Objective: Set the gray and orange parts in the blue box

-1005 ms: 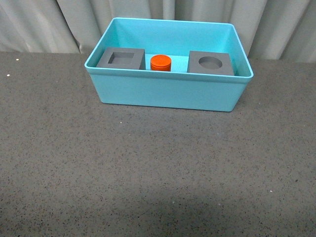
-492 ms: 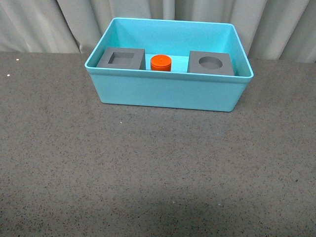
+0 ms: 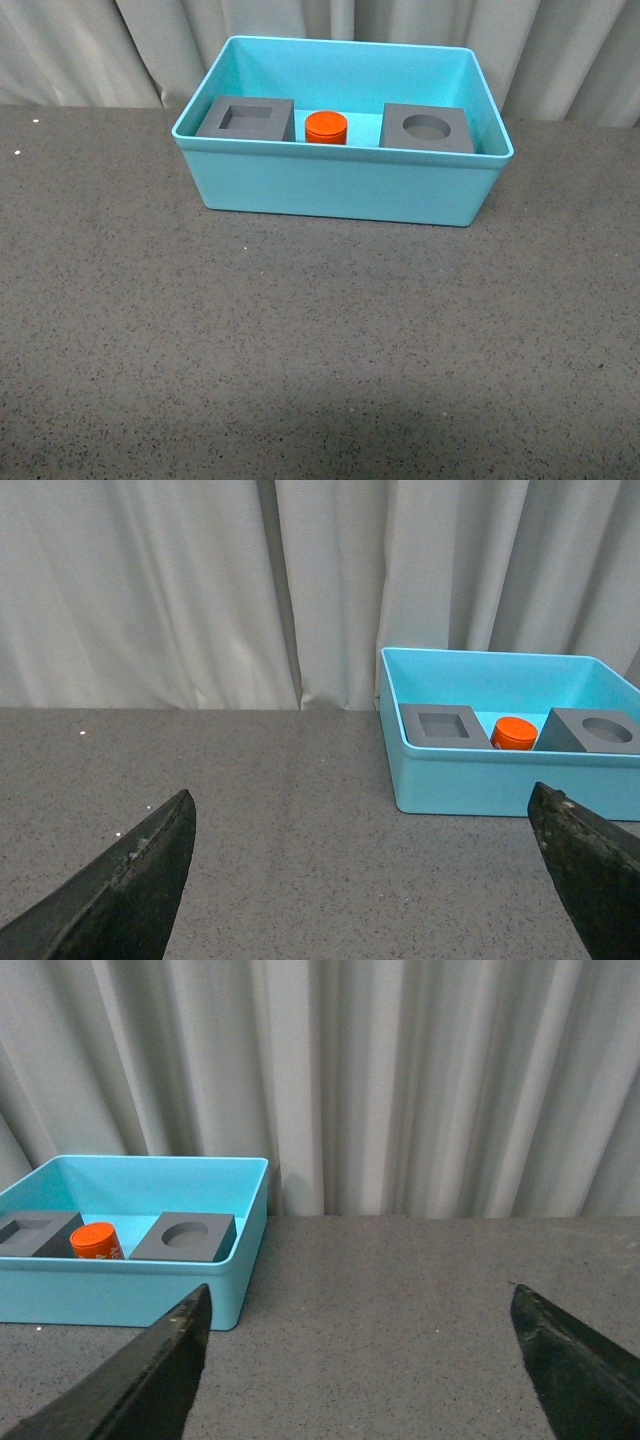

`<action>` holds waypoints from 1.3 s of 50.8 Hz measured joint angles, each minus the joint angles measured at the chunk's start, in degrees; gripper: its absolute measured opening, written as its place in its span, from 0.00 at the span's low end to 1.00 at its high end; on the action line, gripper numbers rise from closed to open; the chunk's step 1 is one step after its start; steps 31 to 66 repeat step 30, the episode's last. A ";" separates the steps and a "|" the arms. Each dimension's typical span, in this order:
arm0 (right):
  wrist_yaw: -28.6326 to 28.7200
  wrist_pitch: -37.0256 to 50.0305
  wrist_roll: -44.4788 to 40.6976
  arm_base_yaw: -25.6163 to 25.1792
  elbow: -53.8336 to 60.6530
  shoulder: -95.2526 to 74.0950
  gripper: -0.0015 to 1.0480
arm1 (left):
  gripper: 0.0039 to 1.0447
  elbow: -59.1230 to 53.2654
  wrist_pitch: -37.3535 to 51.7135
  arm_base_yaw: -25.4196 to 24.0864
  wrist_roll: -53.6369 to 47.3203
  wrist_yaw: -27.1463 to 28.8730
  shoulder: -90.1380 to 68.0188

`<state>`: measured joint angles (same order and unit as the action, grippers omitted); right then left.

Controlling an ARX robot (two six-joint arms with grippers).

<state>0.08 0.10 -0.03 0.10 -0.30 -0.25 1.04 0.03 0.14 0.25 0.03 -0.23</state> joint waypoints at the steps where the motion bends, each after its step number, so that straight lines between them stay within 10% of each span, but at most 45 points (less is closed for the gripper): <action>1: 0.00 0.00 0.00 0.00 0.00 0.00 0.87 | 0.94 0.00 0.00 0.00 0.00 0.00 0.00; 66: 0.00 0.00 0.02 0.00 0.00 0.00 0.91 | 0.94 0.00 0.00 0.00 0.00 0.00 0.00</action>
